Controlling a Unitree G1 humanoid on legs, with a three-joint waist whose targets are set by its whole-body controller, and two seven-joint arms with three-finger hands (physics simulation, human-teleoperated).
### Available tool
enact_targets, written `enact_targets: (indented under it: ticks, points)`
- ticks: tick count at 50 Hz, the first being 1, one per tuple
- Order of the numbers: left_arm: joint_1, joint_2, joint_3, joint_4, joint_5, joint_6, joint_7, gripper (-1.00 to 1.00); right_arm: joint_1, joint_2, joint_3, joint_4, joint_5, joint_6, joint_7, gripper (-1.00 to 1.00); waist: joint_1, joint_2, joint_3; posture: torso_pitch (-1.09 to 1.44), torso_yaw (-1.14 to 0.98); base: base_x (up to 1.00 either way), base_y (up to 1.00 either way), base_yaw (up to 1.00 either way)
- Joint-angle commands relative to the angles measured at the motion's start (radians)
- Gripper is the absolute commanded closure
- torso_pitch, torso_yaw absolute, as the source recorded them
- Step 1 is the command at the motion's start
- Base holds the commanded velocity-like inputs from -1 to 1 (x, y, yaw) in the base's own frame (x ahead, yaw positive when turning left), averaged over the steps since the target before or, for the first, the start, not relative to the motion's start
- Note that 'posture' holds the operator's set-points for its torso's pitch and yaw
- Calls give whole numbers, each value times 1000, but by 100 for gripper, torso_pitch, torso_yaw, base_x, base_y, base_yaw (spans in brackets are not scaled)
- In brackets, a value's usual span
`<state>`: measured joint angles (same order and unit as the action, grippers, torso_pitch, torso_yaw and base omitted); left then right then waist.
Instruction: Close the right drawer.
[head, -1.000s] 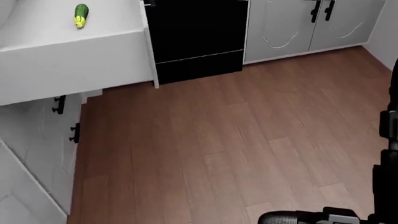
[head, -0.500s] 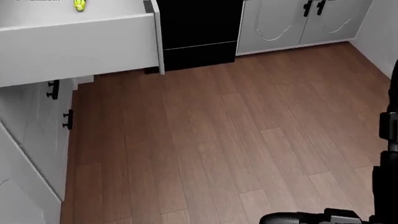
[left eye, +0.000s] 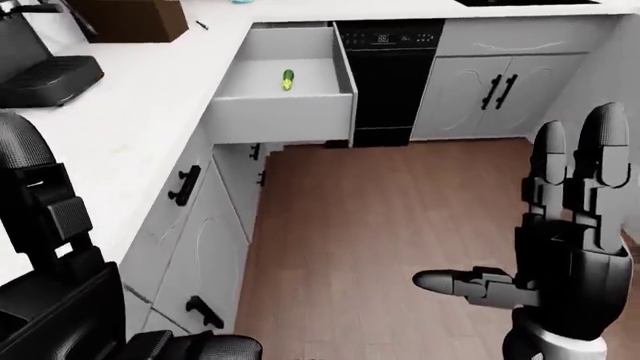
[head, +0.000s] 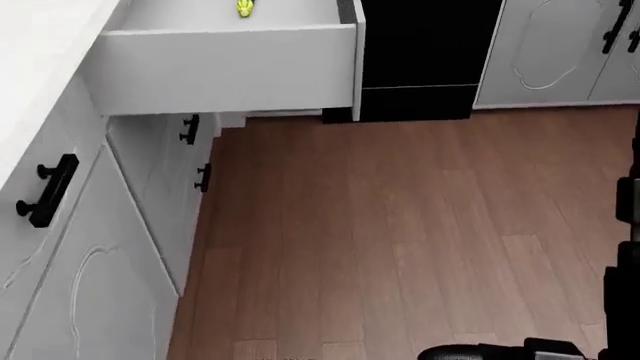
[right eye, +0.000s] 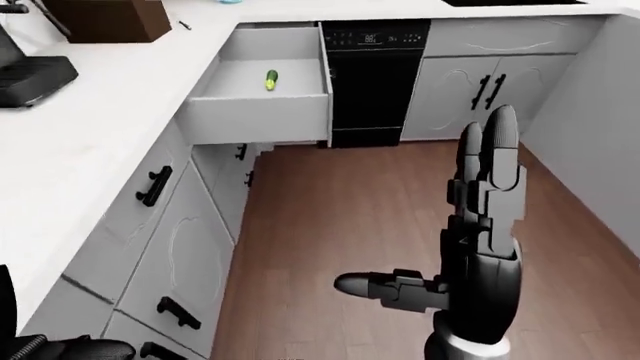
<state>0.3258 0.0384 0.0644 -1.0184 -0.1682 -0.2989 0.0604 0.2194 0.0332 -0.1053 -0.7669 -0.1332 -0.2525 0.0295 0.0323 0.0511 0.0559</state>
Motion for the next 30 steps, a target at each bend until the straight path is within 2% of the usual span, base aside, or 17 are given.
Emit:
enact_targets:
  ticks: [1, 4, 7, 8, 10, 12, 13, 15, 16, 19, 22, 23, 24, 25, 27, 29, 30]
  points:
    - [-1, 0, -4, -29, 2, -11, -2, -100, -5, -6, -4, -32, 2, -14, -3, -100, 1, 18, -12, 0, 0, 2, 0, 79]
    - [1, -1, -5, -29, 3, -13, -3, -100, -10, -7, -7, -29, 4, -11, -3, -100, 18, -10, -19, 0, 0, 1, 0, 79]
    - [1, -3, -5, -29, 3, -12, -4, -100, -1, -3, -5, -27, 1, -23, -8, -100, 0, -35, -8, 0, 0, 1, 0, 56]
    - [1, -6, -4, -29, 3, -13, -7, -100, -3, -2, -14, -20, 7, -25, -16, -100, -7, -48, 2, 0, 0, 0, 0, 0]
    - [1, -9, -3, -29, 4, -12, -11, -100, 6, -1, -15, -18, 4, -37, -17, -100, 2, -60, -1, 0, 0, 0, 0, 0]
    - [1, -9, -3, -29, 4, -12, -10, -100, 17, 3, 1, -13, -2, -57, -15, -100, 9, -87, -11, 0, 0, 0, 0, 0]
    - [2, -7, -4, -29, 4, -13, -9, -100, 29, 3, 7, -23, -6, -61, -13, -100, 7, -111, -41, 0, 0, 11, 0, 0]
    - [3, -3, -6, -29, 4, -14, -5, -100, 39, 5, 14, -32, -7, -65, -13, -100, -21, -82, 5, 0, 0, 12, 0, 0]
    - [3, -1, -6, -29, 4, -15, -3, -100, 43, 6, 17, -32, -8, -68, -14, -100, -17, -84, 9, 0, 0, 12, 0, 0]
    - [4, 4, -9, -29, 5, -17, 1, -100, 46, 4, 18, -35, -7, -69, -15, -100, -25, -57, 3, 0, 0, 12, 0, 0]
    - [3, 3, -7, -29, 4, -16, 0, -100, 55, 6, 25, -34, -11, -79, -16, -100, -30, -17, 10, 0, 0, 13, 0, 0]
    - [3, 3, -7, -29, 4, -15, 0, -100, 54, 5, 26, -33, -15, -79, -17, -100, -31, 5, 6, 0, 0, 12, 0, 0]
    - [4, 1, -7, -29, 4, -16, -2, -100, 51, 4, 27, -29, -17, -79, -17, -100, -29, 41, -8, 0, 0, 12, 0, 0]
    - [4, 0, -7, -29, 4, -16, -4, -100, 51, 5, 29, -28, -19, -81, -19, -100, -17, 4, 0, 0, 0, 13, 0, 0]
    - [3, -1, -5, -29, 3, -14, -5, -100, 51, 4, 29, -29, -19, -78, -20, -100, -20, 9, 5, 0, 0, 12, 0, 0]
    - [3, -2, -5, -29, 2, -15, -5, -100, 45, 2, 27, -34, -17, -70, -19, -100, -18, -6, -7, 0, 0, 12, 0, 0]
    - [4, -3, -5, -29, 1, -14, -6, -100, 39, 0, 23, -35, -15, -61, -17, -100, -19, -15, -5, 0, 0, 12, 0, 0]
